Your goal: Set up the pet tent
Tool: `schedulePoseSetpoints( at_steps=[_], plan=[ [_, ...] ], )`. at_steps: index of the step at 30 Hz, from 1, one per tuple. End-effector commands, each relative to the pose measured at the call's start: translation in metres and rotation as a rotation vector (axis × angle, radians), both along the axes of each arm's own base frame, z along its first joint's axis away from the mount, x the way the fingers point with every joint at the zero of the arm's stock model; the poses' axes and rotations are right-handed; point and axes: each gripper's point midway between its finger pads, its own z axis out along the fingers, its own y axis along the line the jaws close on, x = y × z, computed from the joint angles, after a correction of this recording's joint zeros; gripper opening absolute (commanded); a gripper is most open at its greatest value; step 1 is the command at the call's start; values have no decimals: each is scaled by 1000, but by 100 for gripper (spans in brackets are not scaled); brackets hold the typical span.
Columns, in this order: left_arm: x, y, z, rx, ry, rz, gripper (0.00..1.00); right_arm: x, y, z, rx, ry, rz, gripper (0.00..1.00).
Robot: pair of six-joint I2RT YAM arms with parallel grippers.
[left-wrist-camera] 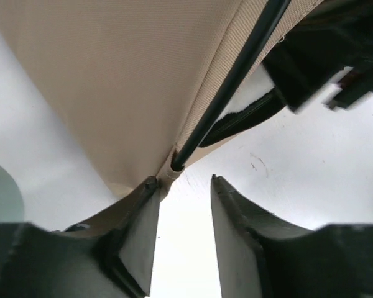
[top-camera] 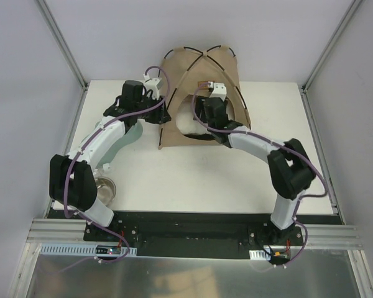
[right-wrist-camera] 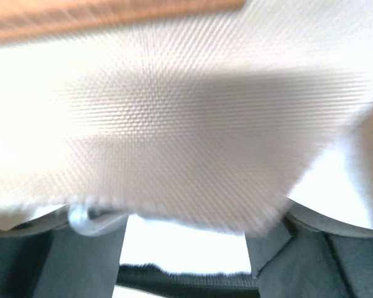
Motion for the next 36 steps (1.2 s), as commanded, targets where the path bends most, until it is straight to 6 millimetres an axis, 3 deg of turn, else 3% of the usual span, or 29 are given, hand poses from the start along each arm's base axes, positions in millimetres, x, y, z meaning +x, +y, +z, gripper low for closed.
schedulePoseSetpoints(
  at_steps=[1, 6, 10, 14, 20, 23, 27, 31, 36],
  plan=[
    [-7, 2, 47, -47, -93, -3, 45, -41, -14, 77, 129, -18, 0, 77],
    [-21, 16, 65, -59, -141, 21, 61, -82, -13, 97, 161, 35, 135, 84],
    [-34, 42, 79, -56, -184, 105, 72, -115, -16, 114, 179, 93, 219, 84],
    [-50, 76, 71, -15, -162, 236, 79, -135, -23, 131, 208, 119, 233, 85],
    [-77, 153, 25, 125, 25, 590, 80, -141, -24, 152, 271, 112, 221, 85],
    [-100, 175, -2, 136, 172, 703, 80, -138, -26, 151, 272, 124, 194, 85],
    [-150, 190, -37, 177, 444, 859, 76, -136, -24, 145, 263, 147, 186, 84],
    [-191, 186, -76, 157, 630, 959, 73, -134, -25, 140, 263, 155, 171, 84],
    [-203, 203, -107, 205, 674, 1126, 74, -134, -23, 134, 274, 175, 172, 84]
  ],
)
